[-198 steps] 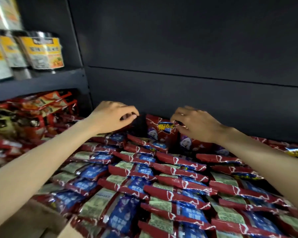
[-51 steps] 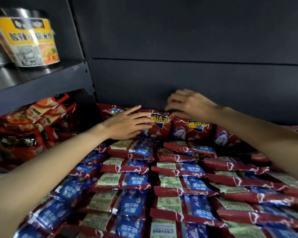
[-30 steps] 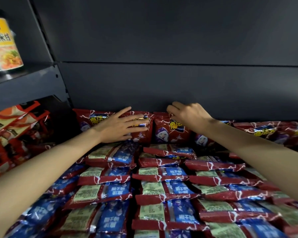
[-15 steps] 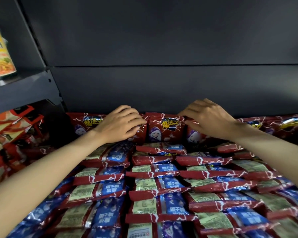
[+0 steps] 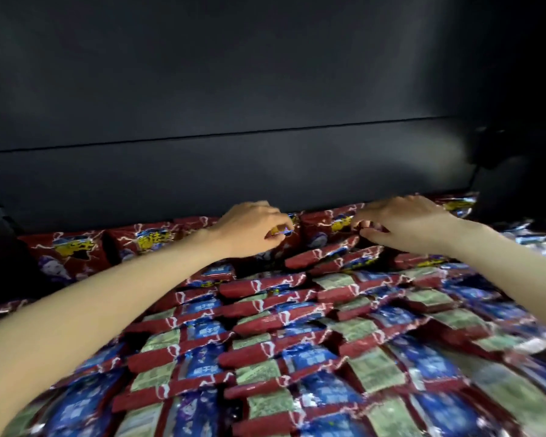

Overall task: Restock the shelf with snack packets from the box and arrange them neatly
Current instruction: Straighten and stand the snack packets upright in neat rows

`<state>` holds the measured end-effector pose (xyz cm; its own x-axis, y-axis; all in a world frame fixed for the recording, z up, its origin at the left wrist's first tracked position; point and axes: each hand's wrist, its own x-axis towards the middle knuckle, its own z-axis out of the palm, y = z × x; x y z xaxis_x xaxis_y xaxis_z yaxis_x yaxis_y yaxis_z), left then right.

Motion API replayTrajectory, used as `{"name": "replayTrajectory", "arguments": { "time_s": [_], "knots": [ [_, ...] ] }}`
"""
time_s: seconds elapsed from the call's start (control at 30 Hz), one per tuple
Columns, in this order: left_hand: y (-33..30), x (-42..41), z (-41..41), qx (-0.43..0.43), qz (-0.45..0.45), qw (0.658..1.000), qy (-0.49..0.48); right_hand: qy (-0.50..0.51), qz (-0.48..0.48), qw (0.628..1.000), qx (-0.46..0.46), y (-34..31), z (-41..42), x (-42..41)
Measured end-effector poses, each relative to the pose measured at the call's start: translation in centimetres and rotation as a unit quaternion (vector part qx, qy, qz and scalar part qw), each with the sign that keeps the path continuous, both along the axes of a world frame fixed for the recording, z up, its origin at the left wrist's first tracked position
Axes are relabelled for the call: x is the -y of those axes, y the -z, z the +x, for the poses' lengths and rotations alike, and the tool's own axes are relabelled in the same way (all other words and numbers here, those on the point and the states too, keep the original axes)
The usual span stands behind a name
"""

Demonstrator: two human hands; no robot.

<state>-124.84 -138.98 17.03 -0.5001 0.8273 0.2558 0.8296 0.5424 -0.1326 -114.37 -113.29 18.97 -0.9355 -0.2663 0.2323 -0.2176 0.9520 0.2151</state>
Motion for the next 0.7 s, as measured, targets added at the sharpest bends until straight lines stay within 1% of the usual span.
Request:
{"name": "replayTrajectory", "arguments": {
  "time_s": [0.07, 0.17, 0.3, 0.37, 0.43, 0.5, 0.6, 0.7],
  "knots": [
    [-0.5, -3.2, 1.6, -0.012, 0.006, 1.0, 0.025, -0.003, 0.013, 1.0, -0.005, -0.2, 2.0, -3.1],
    [-0.8, -9.0, 4.3, -0.006, 0.0, 0.999, 0.033, 0.005, -0.016, 1.0, 0.002, 0.2, 4.5, -9.3],
    [-0.4, -16.6, 6.6, 0.043, 0.013, 0.999, 0.006, 0.026, -0.06, 0.997, 0.031, 2.0, 5.9, -18.1],
    [0.1, -19.9, 7.1, 0.07, 0.019, 0.997, -0.02, 0.031, -0.107, 0.993, 0.046, 2.7, 5.8, -21.9],
    [0.7, -22.5, 7.1, 0.099, 0.006, 0.994, -0.051, 0.026, -0.154, 0.986, 0.065, 3.0, 5.2, -24.8],
    [1.2, -24.2, 7.0, 0.12, -0.007, 0.99, -0.079, 0.02, -0.175, 0.979, 0.1, 3.2, 4.4, -26.5],
    [1.9, -25.0, 6.7, 0.155, -0.001, 0.981, -0.116, 0.027, -0.166, 0.97, 0.176, 3.2, 3.8, -27.2],
    [2.4, -25.2, 6.0, 0.175, -0.012, 0.975, -0.136, 0.03, -0.155, 0.969, 0.188, 2.9, 2.9, -27.3]
  ]
}}
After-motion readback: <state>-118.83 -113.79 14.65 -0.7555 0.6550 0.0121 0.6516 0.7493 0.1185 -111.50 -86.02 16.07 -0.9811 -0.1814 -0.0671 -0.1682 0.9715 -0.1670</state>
